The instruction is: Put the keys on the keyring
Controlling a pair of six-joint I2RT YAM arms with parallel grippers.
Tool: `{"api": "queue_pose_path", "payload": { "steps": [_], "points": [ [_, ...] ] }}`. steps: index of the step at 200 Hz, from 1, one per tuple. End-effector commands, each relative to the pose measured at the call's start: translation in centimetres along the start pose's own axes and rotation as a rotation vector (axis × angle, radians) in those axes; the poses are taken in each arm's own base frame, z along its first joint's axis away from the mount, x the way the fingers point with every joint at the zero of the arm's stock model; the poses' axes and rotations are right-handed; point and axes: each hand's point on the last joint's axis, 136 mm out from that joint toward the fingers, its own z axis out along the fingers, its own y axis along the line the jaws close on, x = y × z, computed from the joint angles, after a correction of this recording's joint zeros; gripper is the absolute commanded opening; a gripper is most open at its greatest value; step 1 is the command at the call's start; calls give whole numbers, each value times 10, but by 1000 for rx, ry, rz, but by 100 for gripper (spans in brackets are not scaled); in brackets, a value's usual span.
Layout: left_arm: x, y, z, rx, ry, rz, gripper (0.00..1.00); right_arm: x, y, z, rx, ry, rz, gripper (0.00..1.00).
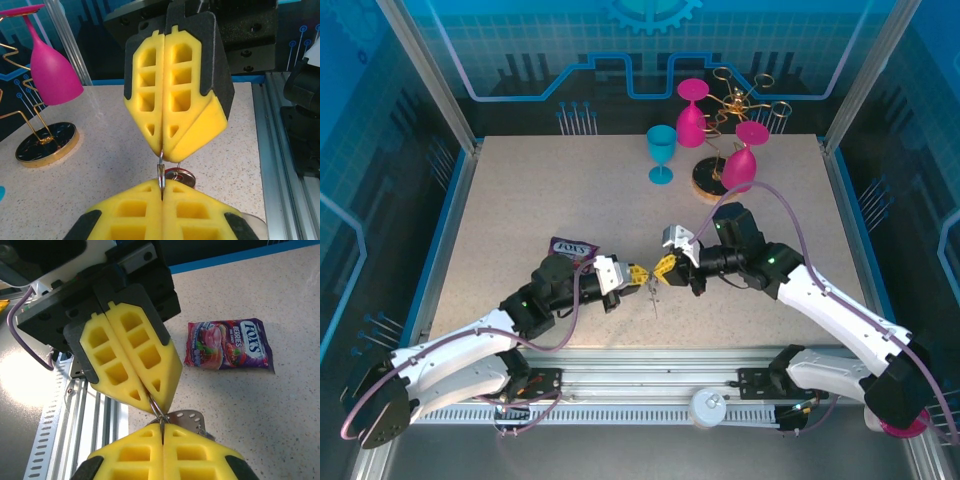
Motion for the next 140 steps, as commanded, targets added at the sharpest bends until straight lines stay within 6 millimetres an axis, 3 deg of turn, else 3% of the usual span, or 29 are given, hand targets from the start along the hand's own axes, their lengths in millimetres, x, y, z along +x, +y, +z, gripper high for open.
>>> {"api": "queue_pose_path", "payload": {
  "steps": [1,30,46,60,65,80,106,140],
  "points": [
    [-8,0,-4,-14,-44,44,0,10,-17,-4,57,20,104,0],
    [-20,4,-4,-28,-102,48,0,16,-15,10,-22,15,208,0],
    [-27,6,-3,-41,-143,46,0,8,-13,15,-69,-21,227,0],
    [-30,10,-2,-59,-168,42,0,1,-11,16,-93,-49,229,13],
    [-31,11,-2,-63,-175,43,0,9,-10,18,-99,-40,242,19],
    [-31,12,-1,-71,-183,38,0,7,-13,15,-88,-60,229,30],
    [-26,11,-1,-67,-181,15,0,3,-15,5,-48,-125,110,38],
    [-19,3,4,-17,-163,-34,0,2,-16,4,-10,-189,-106,36]
  ]
}}
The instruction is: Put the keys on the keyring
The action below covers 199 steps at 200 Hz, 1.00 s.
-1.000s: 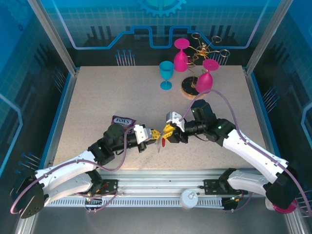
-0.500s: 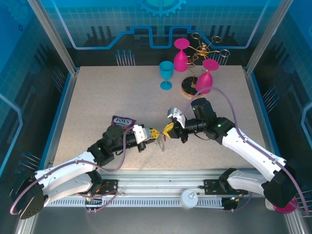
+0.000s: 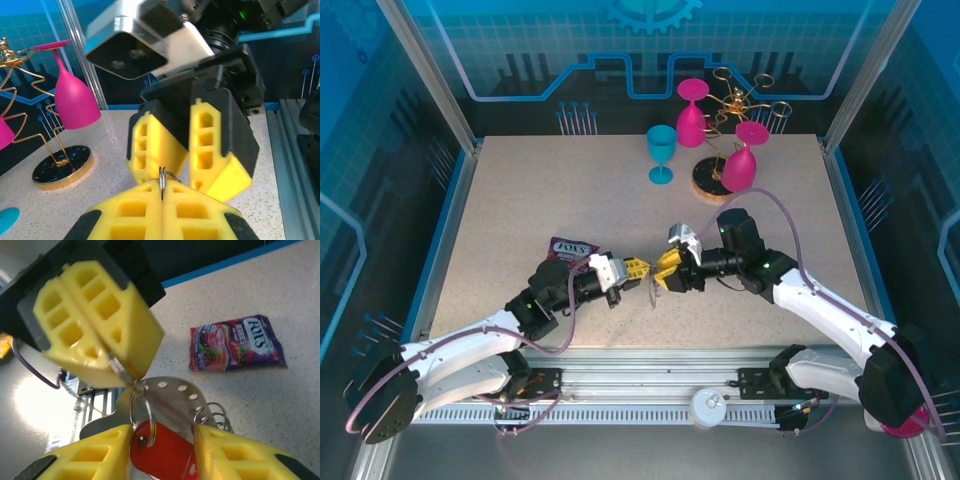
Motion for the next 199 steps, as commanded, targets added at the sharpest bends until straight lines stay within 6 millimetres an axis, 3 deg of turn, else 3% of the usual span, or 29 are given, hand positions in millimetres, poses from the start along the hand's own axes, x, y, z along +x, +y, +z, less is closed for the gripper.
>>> {"api": "queue_pose_path", "payload": {
  "steps": [1,62,78,172,199],
  "points": [
    [-4,-7,1,39,-39,-38,0,-18,-2,-3,12,-86,-202,36],
    [12,-14,-1,59,-51,-85,0,-23,1,-1,-20,-164,-303,36],
    [9,-15,-3,61,-71,-107,0,-21,3,0,-41,-160,-293,30],
    [7,-19,-11,66,-97,-125,0,4,6,11,-93,-89,-258,33],
    [7,-20,-11,72,-101,-126,0,-1,10,14,-127,-106,-259,29]
  ]
}}
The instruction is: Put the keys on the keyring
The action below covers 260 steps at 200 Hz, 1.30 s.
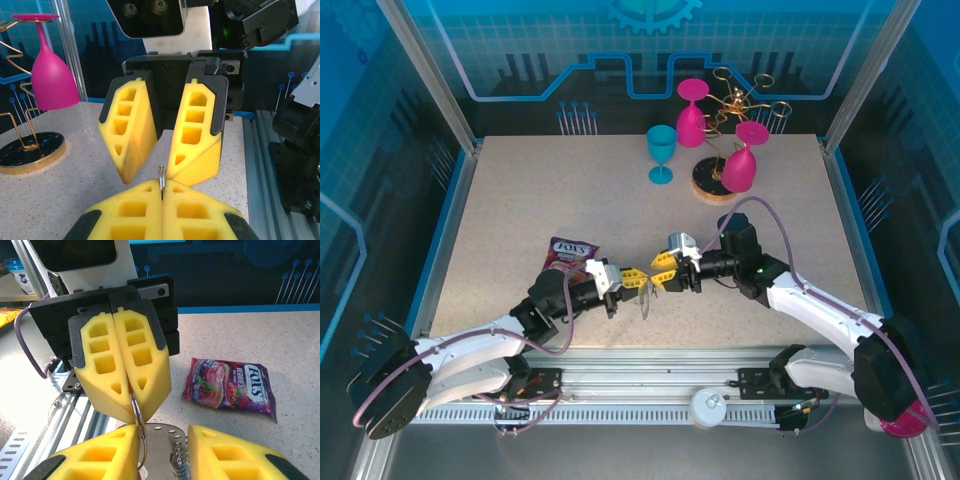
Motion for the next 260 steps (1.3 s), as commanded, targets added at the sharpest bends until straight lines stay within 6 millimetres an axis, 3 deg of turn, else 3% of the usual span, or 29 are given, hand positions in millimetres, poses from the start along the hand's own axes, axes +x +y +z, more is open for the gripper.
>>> {"api": "queue_pose_path", "payload": {
  "steps": [1,45,82,99,129,185,188,197,260],
  "points": [
    [-16,-7,-3,36,-69,13,0,1,6,3,-46,-10,-5,28],
    [-16,-9,-1,52,-87,-1,0,-9,11,6,-104,-56,-4,0],
    [-16,1,-1,-8,-82,-13,0,-21,13,-2,-77,-62,9,0],
    [-12,7,-1,-46,-31,-12,17,-20,12,-4,-35,-5,10,0],
    [-4,12,-3,-74,88,-17,32,-6,13,-4,2,126,-8,0],
    [0,8,-10,-62,184,-13,29,4,14,-7,16,250,-53,0],
    [0,8,-10,-61,187,-12,29,-6,12,-8,20,239,-71,0],
    [-1,8,-10,-58,199,-7,29,-10,12,-8,19,242,-84,0],
    [-6,4,-3,-16,210,17,30,-13,16,-1,-2,310,-143,0]
  ]
}}
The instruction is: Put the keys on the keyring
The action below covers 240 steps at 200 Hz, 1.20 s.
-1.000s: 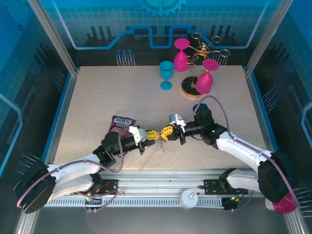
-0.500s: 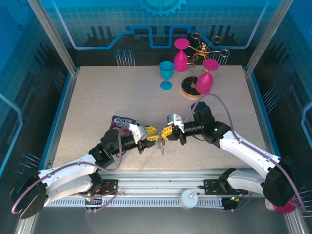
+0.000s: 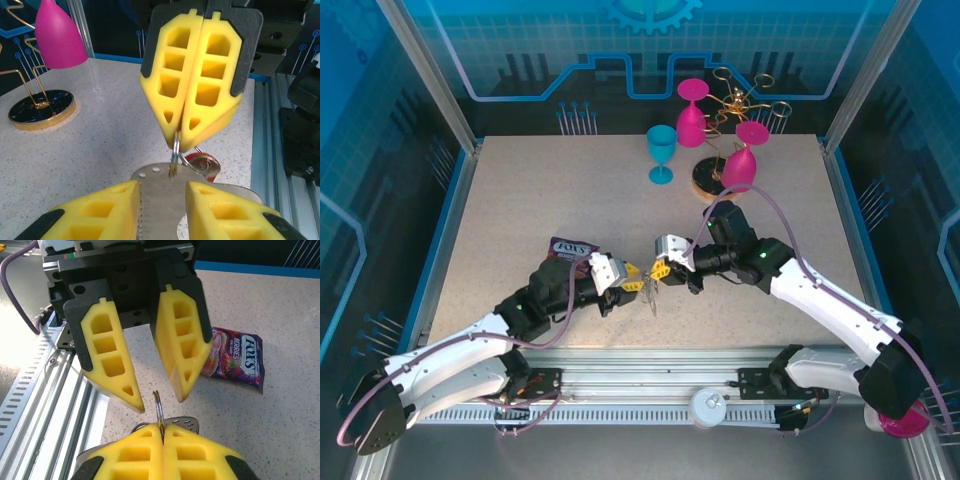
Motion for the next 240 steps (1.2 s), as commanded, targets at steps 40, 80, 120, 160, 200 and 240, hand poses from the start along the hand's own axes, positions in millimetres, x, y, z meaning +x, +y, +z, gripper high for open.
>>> {"api": "queue_pose_path", "payload": {
  "steps": [40,80,120,160,200,240],
  "points": [
    [-17,-7,5,57,-28,32,25,2,7,7,-6,101,-84,0],
    [-16,-10,9,84,-18,33,8,-4,12,11,-18,103,-109,0],
    [-22,-12,7,91,-39,66,0,-9,0,5,64,90,-37,15],
    [-31,-8,3,30,-128,165,0,-7,-17,-23,143,-63,309,42],
    [-48,-4,7,7,-216,222,0,-5,-10,-22,63,-167,514,40],
    [-47,1,10,-21,-214,244,0,-13,-12,-27,23,-269,608,40]
  ]
}}
